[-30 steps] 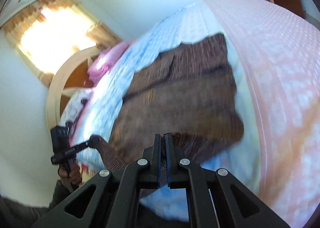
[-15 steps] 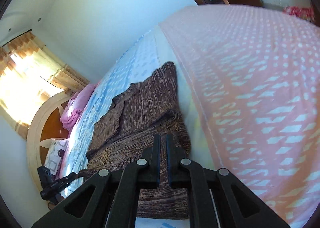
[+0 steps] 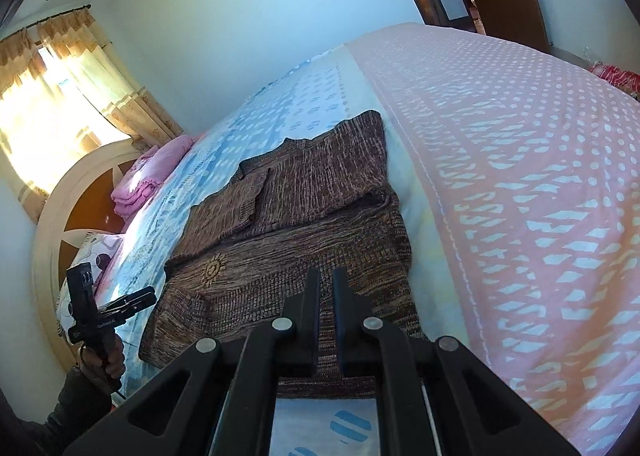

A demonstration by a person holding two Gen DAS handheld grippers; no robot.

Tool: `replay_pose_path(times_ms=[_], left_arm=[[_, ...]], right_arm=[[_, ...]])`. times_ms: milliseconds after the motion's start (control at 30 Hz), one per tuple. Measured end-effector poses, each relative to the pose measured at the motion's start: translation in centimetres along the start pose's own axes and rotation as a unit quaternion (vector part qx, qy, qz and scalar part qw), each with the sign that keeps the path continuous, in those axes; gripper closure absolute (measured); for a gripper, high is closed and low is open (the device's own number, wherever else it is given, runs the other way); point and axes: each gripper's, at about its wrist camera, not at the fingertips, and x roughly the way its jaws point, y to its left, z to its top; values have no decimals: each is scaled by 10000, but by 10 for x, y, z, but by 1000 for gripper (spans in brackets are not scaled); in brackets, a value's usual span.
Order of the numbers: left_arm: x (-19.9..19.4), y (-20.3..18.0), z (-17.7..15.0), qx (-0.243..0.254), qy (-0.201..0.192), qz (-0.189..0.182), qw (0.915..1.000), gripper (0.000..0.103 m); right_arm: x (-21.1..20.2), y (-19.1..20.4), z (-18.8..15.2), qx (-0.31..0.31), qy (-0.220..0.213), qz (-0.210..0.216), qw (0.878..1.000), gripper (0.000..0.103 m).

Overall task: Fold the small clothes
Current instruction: 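Lift the hem with both grippers, fold it toward the collar, release, then grasp the folded sweater edge with both grippers and lift it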

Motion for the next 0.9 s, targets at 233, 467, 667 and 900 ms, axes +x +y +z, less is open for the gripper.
replay_pose_path(times_ms=[233, 467, 667, 900], left_arm=[[9, -10, -12, 23, -54, 37, 10000, 40], [10, -12, -13, -38, -77, -44, 10000, 52], [17, -15, -9, -116, -19, 38, 9999, 39], [16, -19, -12, -100, -134, 122, 9998, 63]], right_arm=[[-6, -8, 2, 16, -36, -195, 9998, 97], [-9, -15, -2, 68, -90, -390, 9992, 97], [3, -9, -5, -459, 212, -599, 9969, 97], [42, 20, 1, -1497, 489, -920, 9832, 95]])
